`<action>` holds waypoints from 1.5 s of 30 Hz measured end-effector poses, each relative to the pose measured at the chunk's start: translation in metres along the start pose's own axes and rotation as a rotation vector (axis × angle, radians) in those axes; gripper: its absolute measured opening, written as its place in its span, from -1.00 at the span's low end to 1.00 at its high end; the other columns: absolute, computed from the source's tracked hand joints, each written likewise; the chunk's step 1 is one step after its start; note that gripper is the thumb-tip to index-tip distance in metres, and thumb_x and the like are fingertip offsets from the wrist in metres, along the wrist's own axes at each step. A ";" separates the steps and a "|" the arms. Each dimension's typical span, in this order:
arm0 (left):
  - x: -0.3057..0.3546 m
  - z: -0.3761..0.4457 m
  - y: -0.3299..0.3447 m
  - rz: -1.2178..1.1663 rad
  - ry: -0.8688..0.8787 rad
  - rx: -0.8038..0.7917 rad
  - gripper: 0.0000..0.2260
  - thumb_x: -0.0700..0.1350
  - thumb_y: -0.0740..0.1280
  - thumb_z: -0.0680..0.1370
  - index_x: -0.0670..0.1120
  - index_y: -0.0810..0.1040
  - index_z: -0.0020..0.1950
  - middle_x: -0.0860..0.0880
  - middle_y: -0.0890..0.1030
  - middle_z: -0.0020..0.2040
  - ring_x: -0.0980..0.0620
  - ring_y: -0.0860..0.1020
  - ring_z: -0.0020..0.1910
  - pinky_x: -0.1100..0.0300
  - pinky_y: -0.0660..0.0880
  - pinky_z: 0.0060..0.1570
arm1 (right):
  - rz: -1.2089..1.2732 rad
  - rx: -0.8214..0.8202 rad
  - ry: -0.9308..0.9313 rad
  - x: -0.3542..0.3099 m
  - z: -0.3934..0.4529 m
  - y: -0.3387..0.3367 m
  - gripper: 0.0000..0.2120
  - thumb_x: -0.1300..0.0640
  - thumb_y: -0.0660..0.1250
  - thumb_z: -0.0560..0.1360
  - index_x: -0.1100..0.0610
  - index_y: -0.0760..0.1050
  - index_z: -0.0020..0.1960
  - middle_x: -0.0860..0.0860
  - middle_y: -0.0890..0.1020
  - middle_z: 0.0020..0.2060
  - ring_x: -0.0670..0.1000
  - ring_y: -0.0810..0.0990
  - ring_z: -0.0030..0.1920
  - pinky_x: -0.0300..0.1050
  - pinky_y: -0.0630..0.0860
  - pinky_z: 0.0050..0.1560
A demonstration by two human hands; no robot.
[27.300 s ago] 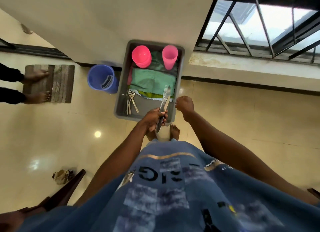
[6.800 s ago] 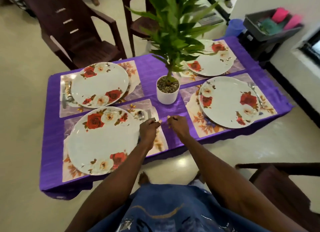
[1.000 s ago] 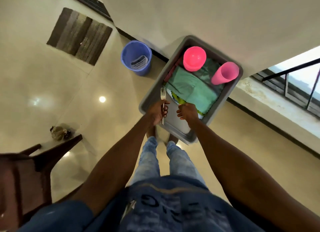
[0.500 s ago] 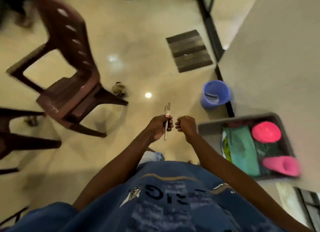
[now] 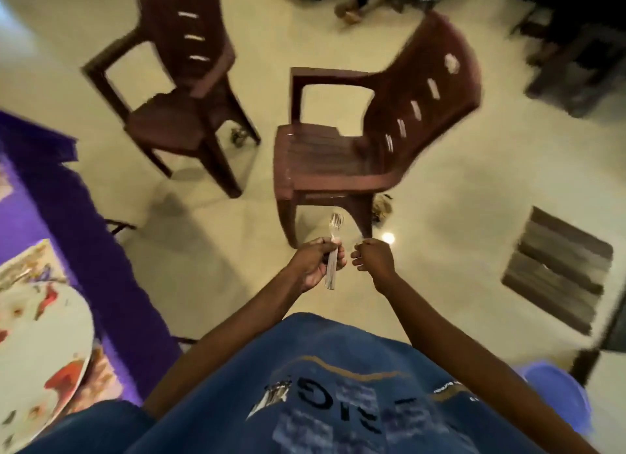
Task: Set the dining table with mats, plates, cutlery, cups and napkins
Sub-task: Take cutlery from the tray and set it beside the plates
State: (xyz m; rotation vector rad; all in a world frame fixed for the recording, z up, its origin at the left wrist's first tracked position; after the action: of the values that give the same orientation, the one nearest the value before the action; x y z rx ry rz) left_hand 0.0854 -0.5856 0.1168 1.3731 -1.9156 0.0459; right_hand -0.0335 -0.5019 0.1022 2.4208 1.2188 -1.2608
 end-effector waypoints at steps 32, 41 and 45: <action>0.115 -0.053 -0.176 -1.292 0.667 1.190 -0.93 -0.31 0.27 0.59 -0.23 0.55 0.00 -0.15 0.63 -0.19 -0.02 0.64 -0.27 0.16 0.63 -0.19 | -0.941 -1.427 -0.287 -0.180 0.016 0.380 -0.89 0.23 0.29 0.53 0.18 0.55 -0.15 0.08 0.59 -0.33 0.00 0.48 -0.42 -0.16 0.37 -0.40; 0.082 -0.110 -0.250 -1.519 0.723 1.338 -0.85 -0.32 0.21 0.61 -0.33 0.55 0.07 -0.13 0.67 -0.29 -0.03 0.65 -0.28 0.17 0.63 -0.25 | -1.075 -1.626 -0.423 -0.131 -0.073 0.464 -0.89 0.22 0.30 0.52 0.19 0.59 -0.12 0.08 0.63 -0.32 -0.01 0.52 -0.39 -0.14 0.42 -0.39; 0.087 -0.136 -0.295 -1.619 0.705 1.370 -0.87 -0.35 0.24 0.59 -0.29 0.50 -0.15 -0.20 0.58 -0.31 -0.06 0.61 -0.48 0.07 0.63 -0.35 | -1.138 -1.663 -0.448 -0.115 -0.105 0.505 -0.88 0.25 0.28 0.53 0.23 0.59 -0.10 0.07 0.61 -0.34 -0.03 0.52 -0.41 -0.16 0.42 -0.41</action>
State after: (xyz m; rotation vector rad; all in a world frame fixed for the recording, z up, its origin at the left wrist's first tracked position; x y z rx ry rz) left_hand 0.3918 -0.7192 0.1513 2.7574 0.4145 0.9649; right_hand 0.3590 -0.8538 0.1437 0.2224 2.1221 -0.2960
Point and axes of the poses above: each hand's wrist, its own z-axis towards the middle knuckle, its own y-axis out of the palm, x = y × z, the point moved 2 cm from there along z, towards the middle knuckle
